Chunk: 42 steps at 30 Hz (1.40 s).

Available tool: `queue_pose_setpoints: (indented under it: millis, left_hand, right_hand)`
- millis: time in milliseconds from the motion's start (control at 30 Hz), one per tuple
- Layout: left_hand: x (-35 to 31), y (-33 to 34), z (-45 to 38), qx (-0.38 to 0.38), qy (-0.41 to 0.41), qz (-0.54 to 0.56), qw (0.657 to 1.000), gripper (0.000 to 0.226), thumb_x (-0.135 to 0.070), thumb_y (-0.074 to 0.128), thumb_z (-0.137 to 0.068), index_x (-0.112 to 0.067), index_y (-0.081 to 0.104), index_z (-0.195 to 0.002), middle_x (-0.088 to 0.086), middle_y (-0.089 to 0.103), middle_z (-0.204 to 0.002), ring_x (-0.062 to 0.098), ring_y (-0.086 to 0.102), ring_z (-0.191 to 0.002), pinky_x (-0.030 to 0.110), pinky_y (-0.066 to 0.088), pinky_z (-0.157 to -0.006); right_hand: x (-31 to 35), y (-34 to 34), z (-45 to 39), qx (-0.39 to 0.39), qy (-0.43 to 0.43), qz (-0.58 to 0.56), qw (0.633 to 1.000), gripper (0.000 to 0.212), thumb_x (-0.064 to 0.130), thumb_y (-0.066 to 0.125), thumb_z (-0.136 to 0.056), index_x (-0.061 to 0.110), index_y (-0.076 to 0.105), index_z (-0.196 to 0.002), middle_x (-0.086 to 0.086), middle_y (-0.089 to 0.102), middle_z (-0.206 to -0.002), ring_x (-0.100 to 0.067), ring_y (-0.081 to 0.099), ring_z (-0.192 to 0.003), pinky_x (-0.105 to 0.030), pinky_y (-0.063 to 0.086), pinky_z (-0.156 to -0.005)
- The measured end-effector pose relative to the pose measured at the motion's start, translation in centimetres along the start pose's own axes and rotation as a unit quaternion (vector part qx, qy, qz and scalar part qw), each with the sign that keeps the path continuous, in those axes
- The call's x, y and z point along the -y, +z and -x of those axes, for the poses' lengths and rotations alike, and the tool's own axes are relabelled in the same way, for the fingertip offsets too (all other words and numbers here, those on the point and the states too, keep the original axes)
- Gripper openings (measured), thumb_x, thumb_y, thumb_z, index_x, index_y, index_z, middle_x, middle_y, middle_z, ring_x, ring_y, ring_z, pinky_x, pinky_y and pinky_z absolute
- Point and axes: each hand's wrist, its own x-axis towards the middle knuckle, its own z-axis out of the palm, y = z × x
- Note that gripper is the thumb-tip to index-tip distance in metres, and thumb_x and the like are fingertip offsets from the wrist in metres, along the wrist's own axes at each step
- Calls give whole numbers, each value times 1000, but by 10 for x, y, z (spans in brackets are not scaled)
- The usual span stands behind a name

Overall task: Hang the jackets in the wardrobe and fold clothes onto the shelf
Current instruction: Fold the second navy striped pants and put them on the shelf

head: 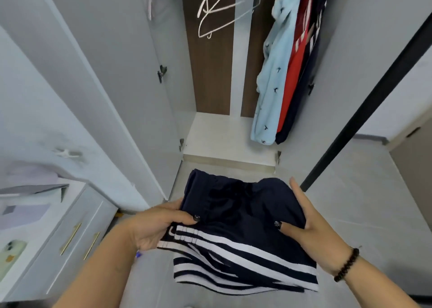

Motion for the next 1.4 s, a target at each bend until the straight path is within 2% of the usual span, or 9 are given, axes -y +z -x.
queue_pose_setpoints:
  millis: [133,333,500,600,733,833,1000,1233,1400]
  left_hand:
    - [-48,50,18,-15,51,-36,998,62,-9,79,-69,-18,59,-127,20,63,-126,38,60,-116,51,48,-100]
    - [-105,104,29,-34,156,-67,985,59,-5,70,-71,-16,58,-128,23,66,-118,34,68,-96,36,58,-73]
    - [-156,120,35,-58,232,-93,967,43,-5,65,-85,-24,63,-123,19,68,-117,35,67,-101,38,57,-80]
    - [-192,118,37,-68,264,-100,957,39,-1,57,-88,-25,66,-118,22,68,-113,32,69,-90,36,58,-72]
    - [-254,103,36,-84,310,-112,941,35,-3,57,-87,-25,70,-111,21,70,-109,31,70,-87,35,58,-67]
    - [-310,86,29,-112,350,-110,923,31,-4,55,-88,-21,70,-109,19,72,-106,31,71,-87,36,59,-69]
    - [-400,55,16,-125,401,-111,901,29,-6,54,-88,-19,68,-110,17,73,-102,29,71,-82,37,57,-70]
    - [-515,42,-9,-107,453,-138,874,27,-6,54,-88,-15,70,-108,15,74,-100,27,71,-79,34,57,-67]
    - [-587,46,-31,-92,482,-136,861,20,-6,56,-86,-11,71,-97,14,73,-90,24,70,-70,30,56,-60]
  right_hand:
    - [57,-43,12,-28,-49,39,998,91,-3,65,-84,62,24,-133,37,30,-141,25,33,-121,3,35,-89]
    - [131,-91,15,-51,-127,84,987,74,-2,63,-86,54,41,-129,25,37,-143,20,35,-123,4,35,-83]
    - [179,-109,0,-68,-157,95,981,67,-2,62,-86,50,45,-125,25,40,-139,15,40,-119,-2,40,-85]
    - [209,-111,-23,-74,-179,101,976,66,-1,63,-86,48,45,-126,20,41,-141,4,41,-126,-13,37,-98]
    - [252,-101,-67,-95,-209,79,970,63,0,62,-87,52,47,-120,26,40,-135,12,42,-116,-4,44,-83]
    - [287,-93,-110,-116,-239,61,962,60,-2,61,-87,49,51,-118,27,45,-132,9,50,-114,-16,49,-90]
    - [352,-93,-180,-125,-269,46,954,61,-6,59,-87,50,63,-112,34,58,-117,10,59,-103,-20,54,-84]
    - [421,-107,-261,-191,-318,70,926,54,-2,63,-85,44,65,-114,23,60,-119,9,60,-100,-14,53,-77]
    - [468,-134,-314,-232,-316,43,919,49,-2,67,-81,37,68,-111,14,62,-117,-5,61,-103,-22,53,-81]
